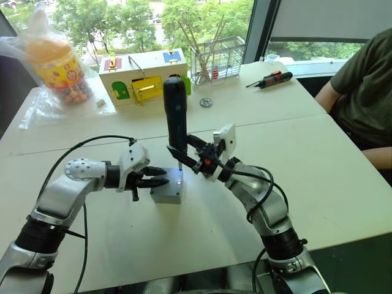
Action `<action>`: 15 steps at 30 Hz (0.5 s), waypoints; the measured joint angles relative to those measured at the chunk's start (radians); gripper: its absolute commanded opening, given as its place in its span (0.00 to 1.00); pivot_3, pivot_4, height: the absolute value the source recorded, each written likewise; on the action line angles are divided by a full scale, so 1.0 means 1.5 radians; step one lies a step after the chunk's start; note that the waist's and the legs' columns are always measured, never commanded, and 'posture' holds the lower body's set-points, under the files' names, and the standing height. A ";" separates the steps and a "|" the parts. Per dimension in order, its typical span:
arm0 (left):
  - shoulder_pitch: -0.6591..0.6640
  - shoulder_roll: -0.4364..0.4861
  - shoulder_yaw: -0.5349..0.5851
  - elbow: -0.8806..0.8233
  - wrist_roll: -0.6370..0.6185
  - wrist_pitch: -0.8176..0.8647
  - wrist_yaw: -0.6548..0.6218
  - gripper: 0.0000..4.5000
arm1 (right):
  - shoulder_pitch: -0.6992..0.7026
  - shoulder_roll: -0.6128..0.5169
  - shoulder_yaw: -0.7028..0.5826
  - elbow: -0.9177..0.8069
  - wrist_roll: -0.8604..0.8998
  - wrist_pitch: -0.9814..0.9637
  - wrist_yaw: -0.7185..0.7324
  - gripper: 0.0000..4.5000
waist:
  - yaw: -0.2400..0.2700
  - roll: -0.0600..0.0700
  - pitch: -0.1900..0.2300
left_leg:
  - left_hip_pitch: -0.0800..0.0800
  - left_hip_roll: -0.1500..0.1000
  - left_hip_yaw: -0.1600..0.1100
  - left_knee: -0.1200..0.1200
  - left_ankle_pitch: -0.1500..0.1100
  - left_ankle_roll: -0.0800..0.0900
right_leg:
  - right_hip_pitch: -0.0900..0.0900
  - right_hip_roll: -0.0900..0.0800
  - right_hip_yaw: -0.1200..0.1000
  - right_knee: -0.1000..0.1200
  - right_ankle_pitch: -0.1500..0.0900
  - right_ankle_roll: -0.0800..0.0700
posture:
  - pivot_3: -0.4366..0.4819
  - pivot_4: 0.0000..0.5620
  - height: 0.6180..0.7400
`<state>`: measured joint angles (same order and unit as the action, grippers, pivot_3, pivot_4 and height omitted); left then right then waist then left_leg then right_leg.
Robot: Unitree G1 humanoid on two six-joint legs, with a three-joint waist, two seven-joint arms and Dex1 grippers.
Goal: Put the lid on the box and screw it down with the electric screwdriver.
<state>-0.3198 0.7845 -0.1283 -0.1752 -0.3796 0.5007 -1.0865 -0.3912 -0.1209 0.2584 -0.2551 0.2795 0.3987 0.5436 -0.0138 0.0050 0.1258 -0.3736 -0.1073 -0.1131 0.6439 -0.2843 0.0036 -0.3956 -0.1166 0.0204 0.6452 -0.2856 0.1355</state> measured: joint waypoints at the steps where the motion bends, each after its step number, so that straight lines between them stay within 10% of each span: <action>1: -0.001 -0.001 -0.001 0.002 0.000 -0.004 0.000 0.30 | -0.008 -0.004 0.000 -0.010 0.004 0.019 -0.002 0.39 | 0.001 0.000 0.000 | 0.000 0.000 0.000 0.000 0.000 0.000 | 0.000 0.000 0.000 0.000 0.000 0.000 | 0.48 0.27 1.00; 15: -0.047 -0.061 0.021 0.032 -0.031 0.041 0.034 0.30 | -0.220 -0.050 -0.207 -0.105 0.185 0.390 -0.154 0.39 | 0.001 -0.001 0.008 | -0.012 0.000 -0.001 0.002 0.001 -0.002 | -0.008 -0.001 0.000 0.002 0.000 0.000 | 0.48 0.27 1.00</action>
<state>-0.3897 0.6935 -0.0970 -0.1277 -0.4262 0.5623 -1.0352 -0.7217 -0.1962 -0.0517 -0.4133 0.5567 0.9840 0.3132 -0.0129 0.0036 0.1380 -0.3909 -0.1078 -0.1145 0.6475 -0.2826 0.0012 -0.4078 -0.1176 0.0202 0.6482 -0.2853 0.1355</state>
